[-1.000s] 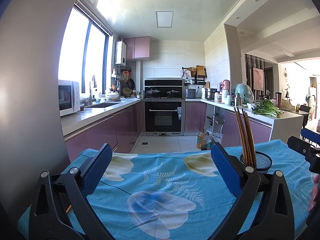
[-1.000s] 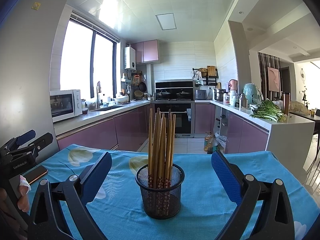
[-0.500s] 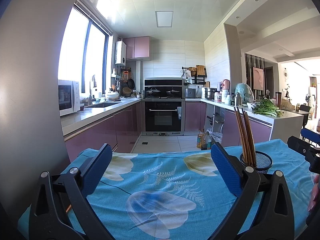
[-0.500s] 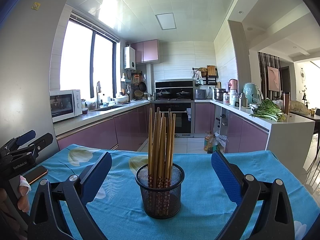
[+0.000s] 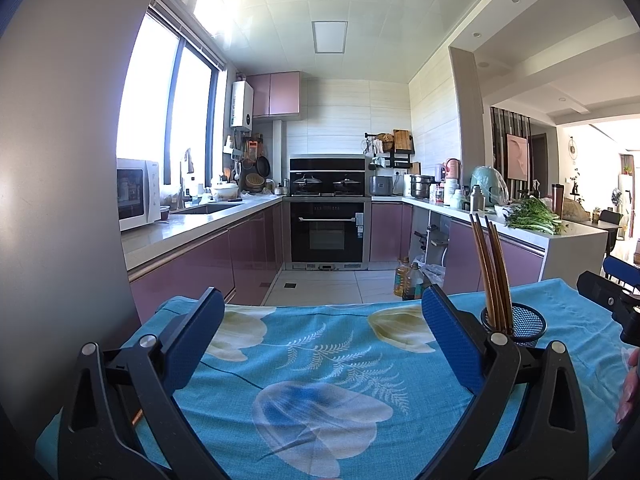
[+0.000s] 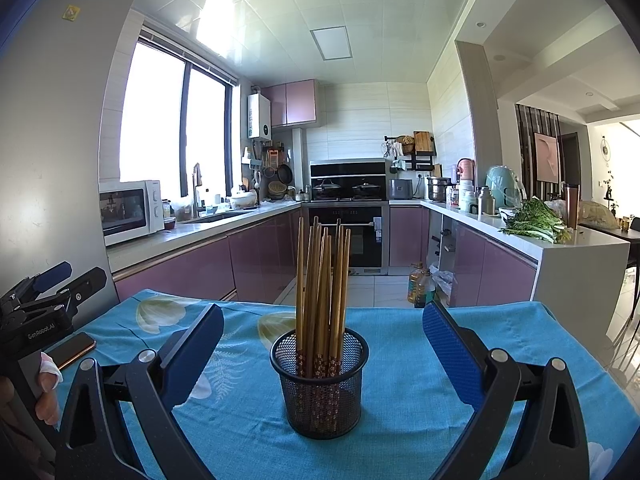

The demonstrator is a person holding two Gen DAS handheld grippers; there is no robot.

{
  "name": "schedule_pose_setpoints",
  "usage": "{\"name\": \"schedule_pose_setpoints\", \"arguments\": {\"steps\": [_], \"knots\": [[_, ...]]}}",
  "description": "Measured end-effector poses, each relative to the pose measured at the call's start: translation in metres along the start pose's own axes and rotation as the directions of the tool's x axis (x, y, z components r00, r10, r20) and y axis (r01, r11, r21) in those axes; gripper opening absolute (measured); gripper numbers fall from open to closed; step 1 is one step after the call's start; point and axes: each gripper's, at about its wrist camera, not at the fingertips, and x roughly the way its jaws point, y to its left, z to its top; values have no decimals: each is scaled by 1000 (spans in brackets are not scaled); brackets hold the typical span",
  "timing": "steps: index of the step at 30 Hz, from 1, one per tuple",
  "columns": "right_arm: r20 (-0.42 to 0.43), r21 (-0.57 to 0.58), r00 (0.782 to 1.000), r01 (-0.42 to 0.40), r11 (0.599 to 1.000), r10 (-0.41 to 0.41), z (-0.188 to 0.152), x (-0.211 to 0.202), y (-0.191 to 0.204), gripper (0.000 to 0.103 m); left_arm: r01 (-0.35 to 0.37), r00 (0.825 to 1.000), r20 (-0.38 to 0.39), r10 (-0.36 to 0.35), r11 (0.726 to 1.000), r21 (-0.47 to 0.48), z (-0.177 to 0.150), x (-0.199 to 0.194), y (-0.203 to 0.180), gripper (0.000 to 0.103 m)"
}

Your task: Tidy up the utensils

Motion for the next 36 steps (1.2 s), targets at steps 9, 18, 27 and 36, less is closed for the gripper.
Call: {"name": "schedule_pose_setpoints", "arguments": {"steps": [9, 18, 27, 36], "knots": [[0, 1, 1000, 0, 1000, 0, 0, 0, 0, 97, -1, 1000, 0, 1, 1000, 0, 0, 0, 0, 97], [0, 1, 1000, 0, 1000, 0, 0, 0, 0, 97, 0, 1000, 0, 0, 1000, 0, 0, 0, 0, 97], [-1, 2, 1000, 2, 1000, -2, 2, 0, 2, 97, 0, 1000, 0, 0, 1000, -1, 0, 0, 0, 97], [-2, 3, 1000, 2, 1000, -2, 2, 1, 2, 97, -1, 1000, -1, 1, 1000, 0, 0, 1, 0, 97]]}}
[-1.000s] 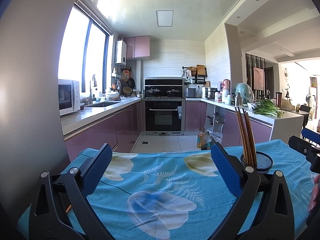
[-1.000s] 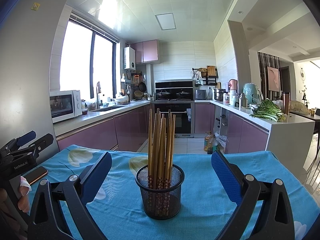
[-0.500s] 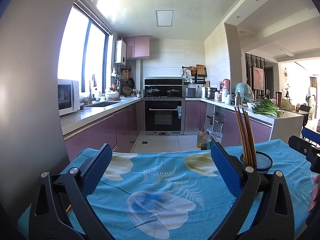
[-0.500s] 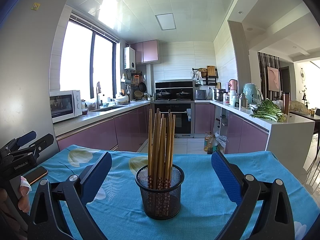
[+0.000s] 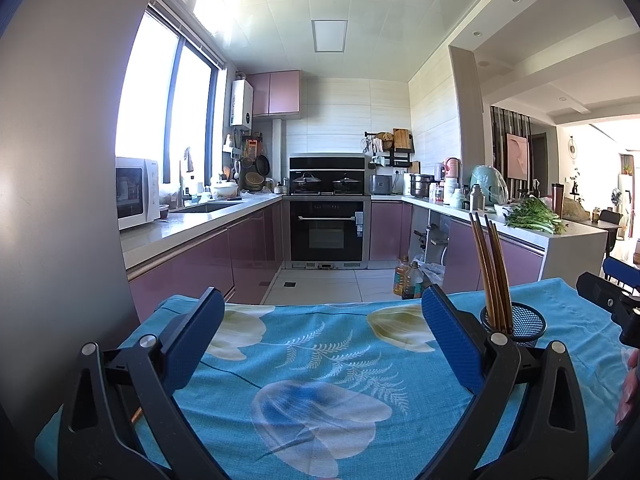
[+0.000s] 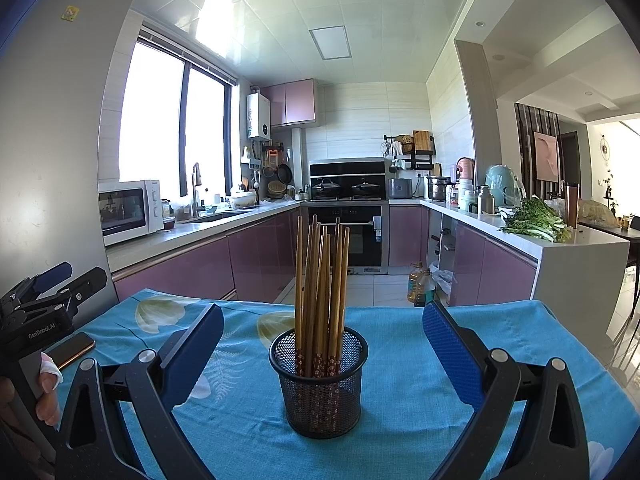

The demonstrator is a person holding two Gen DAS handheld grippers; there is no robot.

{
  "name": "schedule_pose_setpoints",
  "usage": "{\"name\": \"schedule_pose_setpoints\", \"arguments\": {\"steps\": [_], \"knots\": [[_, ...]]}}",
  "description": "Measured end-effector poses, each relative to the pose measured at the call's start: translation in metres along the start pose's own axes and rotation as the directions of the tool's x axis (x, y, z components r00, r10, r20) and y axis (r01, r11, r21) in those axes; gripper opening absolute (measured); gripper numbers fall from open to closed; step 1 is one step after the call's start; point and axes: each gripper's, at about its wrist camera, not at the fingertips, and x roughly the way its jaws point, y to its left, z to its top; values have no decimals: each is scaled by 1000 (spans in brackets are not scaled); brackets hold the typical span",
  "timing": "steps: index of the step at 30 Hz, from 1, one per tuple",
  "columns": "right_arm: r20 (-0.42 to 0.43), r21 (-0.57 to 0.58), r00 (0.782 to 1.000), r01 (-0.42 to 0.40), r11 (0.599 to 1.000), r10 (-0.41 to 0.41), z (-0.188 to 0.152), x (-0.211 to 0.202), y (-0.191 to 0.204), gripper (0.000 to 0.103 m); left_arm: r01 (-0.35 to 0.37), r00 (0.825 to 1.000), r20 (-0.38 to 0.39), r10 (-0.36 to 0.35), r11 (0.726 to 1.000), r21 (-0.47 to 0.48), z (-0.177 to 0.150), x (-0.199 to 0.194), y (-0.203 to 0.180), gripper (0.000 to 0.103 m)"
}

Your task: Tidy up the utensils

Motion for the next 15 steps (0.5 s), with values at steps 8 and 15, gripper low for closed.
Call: {"name": "schedule_pose_setpoints", "arguments": {"steps": [8, 15], "knots": [[-1, 3, 1000, 3, 1000, -3, -1, 1, 1, 97, 1, 1000, -1, -1, 1000, -1, 0, 0, -1, 97], [-1, 3, 1000, 3, 1000, -3, -1, 1, 2, 97, 0, 1000, -1, 0, 1000, 0, 0, 0, -1, 97]]}}
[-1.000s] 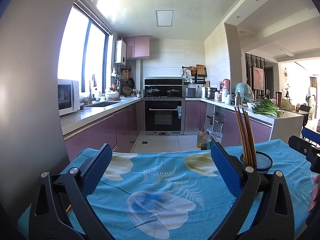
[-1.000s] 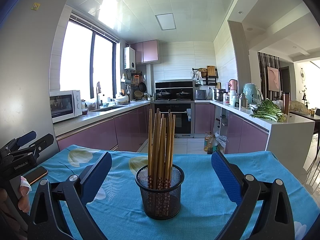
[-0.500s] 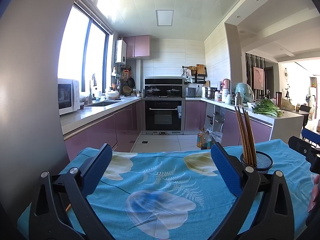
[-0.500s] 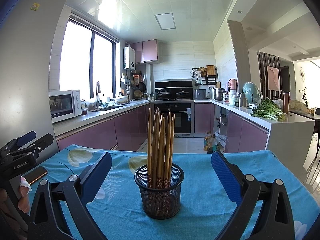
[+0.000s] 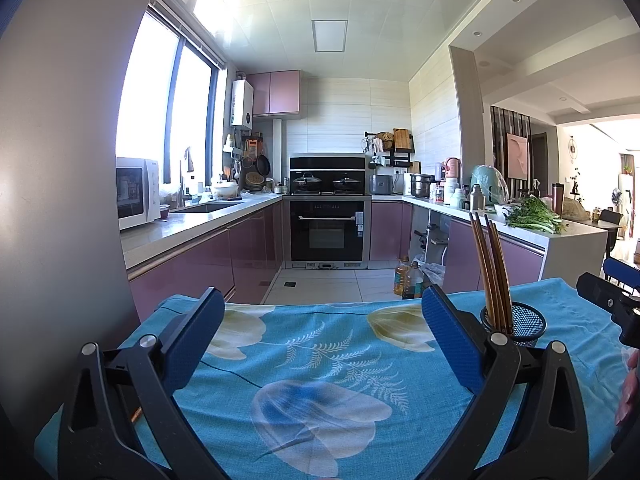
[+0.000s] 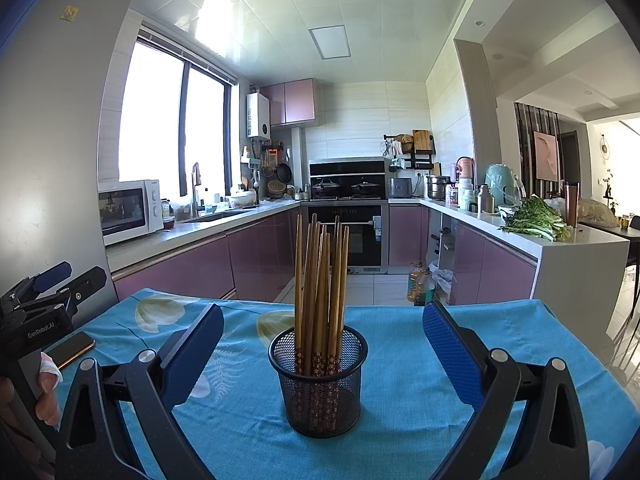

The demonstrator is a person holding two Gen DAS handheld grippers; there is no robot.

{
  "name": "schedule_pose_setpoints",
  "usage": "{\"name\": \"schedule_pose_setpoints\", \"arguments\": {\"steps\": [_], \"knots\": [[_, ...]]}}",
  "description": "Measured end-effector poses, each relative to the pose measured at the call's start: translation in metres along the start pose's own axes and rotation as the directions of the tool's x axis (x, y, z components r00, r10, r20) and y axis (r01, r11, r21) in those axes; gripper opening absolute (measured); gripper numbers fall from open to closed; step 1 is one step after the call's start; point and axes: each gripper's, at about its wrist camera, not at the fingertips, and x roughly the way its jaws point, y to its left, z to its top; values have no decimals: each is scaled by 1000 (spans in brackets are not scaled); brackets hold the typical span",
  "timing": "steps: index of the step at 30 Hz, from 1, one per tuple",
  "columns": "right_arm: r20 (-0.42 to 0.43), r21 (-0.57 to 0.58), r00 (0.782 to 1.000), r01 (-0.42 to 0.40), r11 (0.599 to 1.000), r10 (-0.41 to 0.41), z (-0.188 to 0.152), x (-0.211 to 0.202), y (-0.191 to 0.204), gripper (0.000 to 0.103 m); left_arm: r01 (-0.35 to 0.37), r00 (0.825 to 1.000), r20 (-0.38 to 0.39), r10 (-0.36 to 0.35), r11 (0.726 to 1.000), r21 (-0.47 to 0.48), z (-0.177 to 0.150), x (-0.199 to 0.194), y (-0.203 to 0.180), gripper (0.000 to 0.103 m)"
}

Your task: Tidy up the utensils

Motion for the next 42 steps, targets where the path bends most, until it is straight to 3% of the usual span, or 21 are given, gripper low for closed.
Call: {"name": "schedule_pose_setpoints", "arguments": {"steps": [42], "knots": [[-5, 6, 1000, 5, 1000, -5, -1, 2, 3, 97, 1, 1000, -3, -1, 1000, -1, 0, 1, 0, 97]]}}
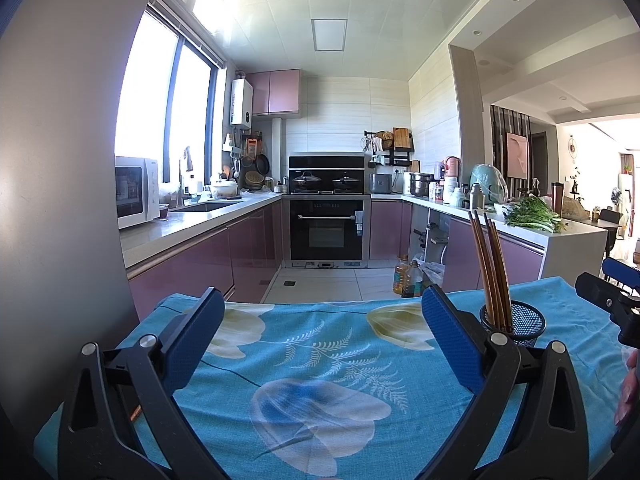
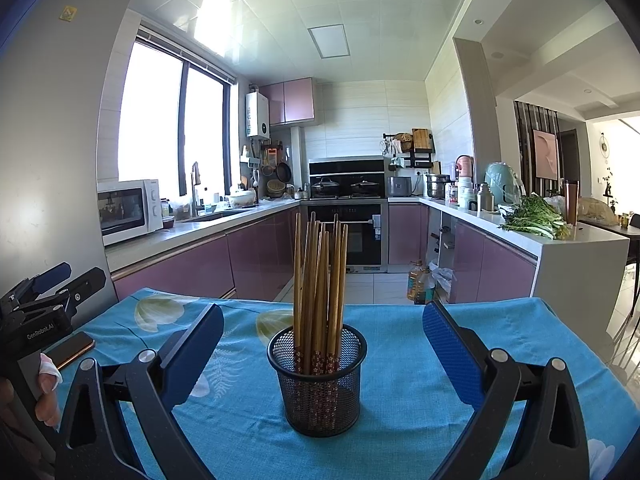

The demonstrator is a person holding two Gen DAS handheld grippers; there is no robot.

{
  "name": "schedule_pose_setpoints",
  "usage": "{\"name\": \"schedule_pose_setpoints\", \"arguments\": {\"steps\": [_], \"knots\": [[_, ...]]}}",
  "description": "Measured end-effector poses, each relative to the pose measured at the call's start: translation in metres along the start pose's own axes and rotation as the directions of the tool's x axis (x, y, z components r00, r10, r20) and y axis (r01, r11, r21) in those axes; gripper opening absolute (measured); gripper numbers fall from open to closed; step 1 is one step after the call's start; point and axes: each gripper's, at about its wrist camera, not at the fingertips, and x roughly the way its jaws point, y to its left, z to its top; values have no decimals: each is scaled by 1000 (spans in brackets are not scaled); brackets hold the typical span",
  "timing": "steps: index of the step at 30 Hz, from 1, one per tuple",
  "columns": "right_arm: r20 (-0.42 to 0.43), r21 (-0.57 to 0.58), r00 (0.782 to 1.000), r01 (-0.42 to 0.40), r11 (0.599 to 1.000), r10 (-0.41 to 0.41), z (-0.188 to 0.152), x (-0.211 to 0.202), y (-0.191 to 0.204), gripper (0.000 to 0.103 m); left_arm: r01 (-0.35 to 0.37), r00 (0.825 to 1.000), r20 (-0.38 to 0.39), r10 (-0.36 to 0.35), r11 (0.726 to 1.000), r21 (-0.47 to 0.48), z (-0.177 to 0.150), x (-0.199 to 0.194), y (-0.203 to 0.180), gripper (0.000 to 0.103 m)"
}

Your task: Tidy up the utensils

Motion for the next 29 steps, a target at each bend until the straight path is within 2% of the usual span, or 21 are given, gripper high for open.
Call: {"name": "schedule_pose_setpoints", "arguments": {"steps": [20, 23, 25, 27, 29], "knots": [[-2, 7, 1000, 4, 1000, -4, 0, 2, -1, 96, -8, 1000, 10, 8, 1000, 7, -4, 1, -2, 97], [-7, -6, 1000, 29, 1000, -29, -1, 3, -7, 97, -6, 1000, -29, 6, 1000, -4, -4, 8, 1, 97], [-31, -5, 997, 69, 998, -69, -2, 6, -19, 96, -16, 997, -70, 16, 1000, -7, -6, 16, 4, 97], [-99, 12, 989, 115, 993, -113, -6, 17, -41, 97, -27, 993, -118, 26, 1000, -7, -10, 27, 10, 97], [-214, 2, 959, 192, 981, -187, -16, 37, -66, 97, -32, 982, -188, 29, 999, -11, -17, 43, 18, 97]]}}
